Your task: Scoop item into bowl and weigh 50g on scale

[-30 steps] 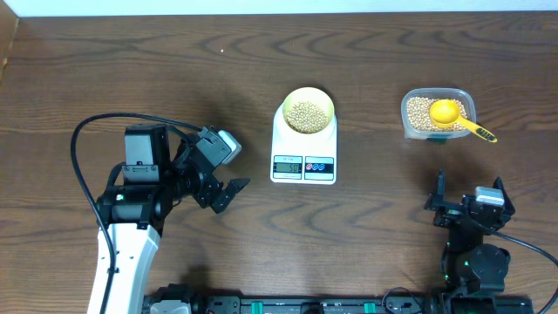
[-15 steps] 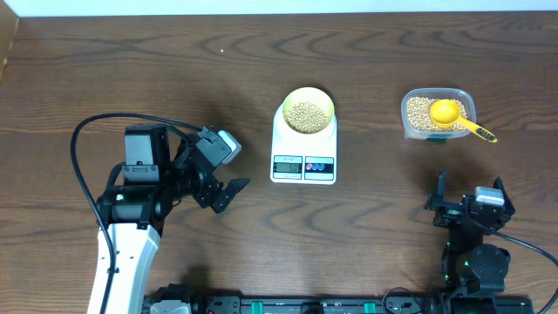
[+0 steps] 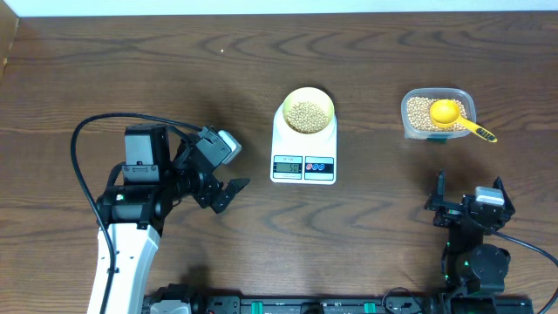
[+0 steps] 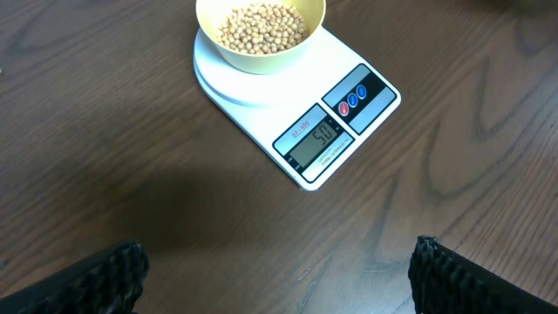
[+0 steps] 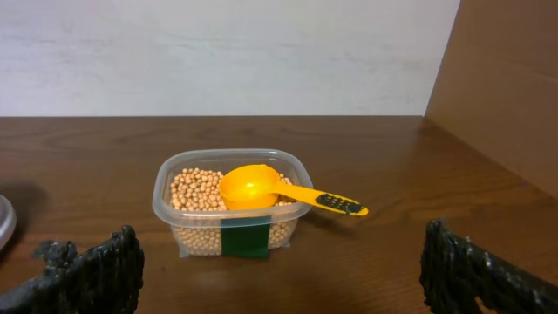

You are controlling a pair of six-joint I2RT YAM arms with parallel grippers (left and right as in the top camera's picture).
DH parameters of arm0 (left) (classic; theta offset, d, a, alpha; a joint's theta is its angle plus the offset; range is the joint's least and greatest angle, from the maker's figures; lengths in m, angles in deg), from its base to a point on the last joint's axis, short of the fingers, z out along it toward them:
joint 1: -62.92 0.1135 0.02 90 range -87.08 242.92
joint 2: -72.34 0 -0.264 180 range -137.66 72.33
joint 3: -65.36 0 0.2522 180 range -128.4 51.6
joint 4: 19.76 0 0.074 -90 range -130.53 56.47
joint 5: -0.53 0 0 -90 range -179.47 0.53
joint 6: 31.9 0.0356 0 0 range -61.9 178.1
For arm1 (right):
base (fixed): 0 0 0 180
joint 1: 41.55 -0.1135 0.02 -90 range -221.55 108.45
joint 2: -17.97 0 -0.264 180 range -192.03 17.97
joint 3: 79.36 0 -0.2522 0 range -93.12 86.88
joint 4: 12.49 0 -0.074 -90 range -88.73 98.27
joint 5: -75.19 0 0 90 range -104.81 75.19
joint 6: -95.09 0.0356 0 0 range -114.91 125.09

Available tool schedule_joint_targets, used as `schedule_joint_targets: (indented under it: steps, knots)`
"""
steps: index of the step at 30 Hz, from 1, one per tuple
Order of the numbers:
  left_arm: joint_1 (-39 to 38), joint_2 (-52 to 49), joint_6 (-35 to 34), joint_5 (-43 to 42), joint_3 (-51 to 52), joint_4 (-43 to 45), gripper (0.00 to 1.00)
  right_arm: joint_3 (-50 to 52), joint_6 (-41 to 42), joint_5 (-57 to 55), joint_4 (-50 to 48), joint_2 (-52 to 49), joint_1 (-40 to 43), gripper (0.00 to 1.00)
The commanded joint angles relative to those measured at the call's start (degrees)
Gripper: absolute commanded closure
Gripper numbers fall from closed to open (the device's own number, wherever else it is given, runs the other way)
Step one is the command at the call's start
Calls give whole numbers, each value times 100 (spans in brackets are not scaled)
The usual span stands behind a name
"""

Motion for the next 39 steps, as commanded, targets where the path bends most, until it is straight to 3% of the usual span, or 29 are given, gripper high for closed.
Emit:
schedule_joint_targets:
  steps: [1,17,22,32,39]
  knots:
    - [24,-28,35,15,17,-72,2,11,-70,-90,15,39,-39,1]
    - [26,765,-81,223,24,74,2,11,-70,-90,15,39,-39,1]
    - [26,1110,-1097,776,186,708,2,11,-70,-90,15,39,-39,1]
    - [26,2398,-3377,2155,1519,2625,2,11,-70,-90,15,39,-39,1]
    - [26,3453,-3748,2605,2835,3856,2,11,-70,-90,15,39,-39,1]
